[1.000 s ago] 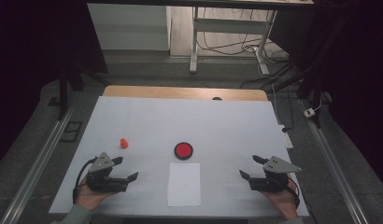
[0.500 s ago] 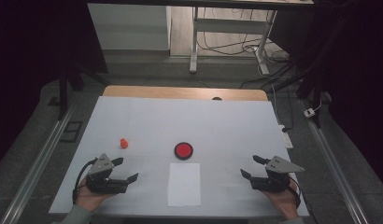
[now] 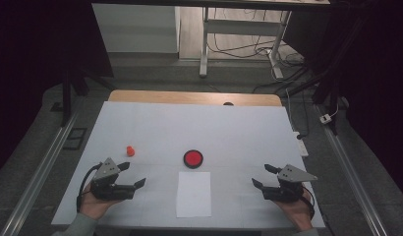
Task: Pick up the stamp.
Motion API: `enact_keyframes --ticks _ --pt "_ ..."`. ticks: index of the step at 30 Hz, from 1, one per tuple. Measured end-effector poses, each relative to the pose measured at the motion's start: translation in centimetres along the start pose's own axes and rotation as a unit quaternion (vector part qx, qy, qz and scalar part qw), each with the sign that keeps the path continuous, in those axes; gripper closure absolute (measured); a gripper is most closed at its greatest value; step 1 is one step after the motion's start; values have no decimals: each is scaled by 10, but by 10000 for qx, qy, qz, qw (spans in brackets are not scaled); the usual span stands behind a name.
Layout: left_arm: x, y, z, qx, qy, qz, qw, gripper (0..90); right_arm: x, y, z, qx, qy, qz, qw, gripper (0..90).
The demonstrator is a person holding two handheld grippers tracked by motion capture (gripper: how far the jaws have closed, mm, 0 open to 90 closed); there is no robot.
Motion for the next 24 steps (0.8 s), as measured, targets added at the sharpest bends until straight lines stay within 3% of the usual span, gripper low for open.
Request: enact_keyframes --ticks 13,24 --pt "2 13 -7 -61 -40 -13 10000 172 4 -2 -1 71 -10 -39 10000 289" --pt "7 27 -23 -142 46 -20 9999 174 6 -3 -1 82 -13 -73 9999 291"
Point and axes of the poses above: each handheld gripper's, and its own axes: x roughly forward along the jaws, y roughly out of its top, z roughly to its right, the point moved 1 cm from there along x, roughly forward along the jaws, and after that the axes turned 4 degrees about z, right-handed, at the moved point
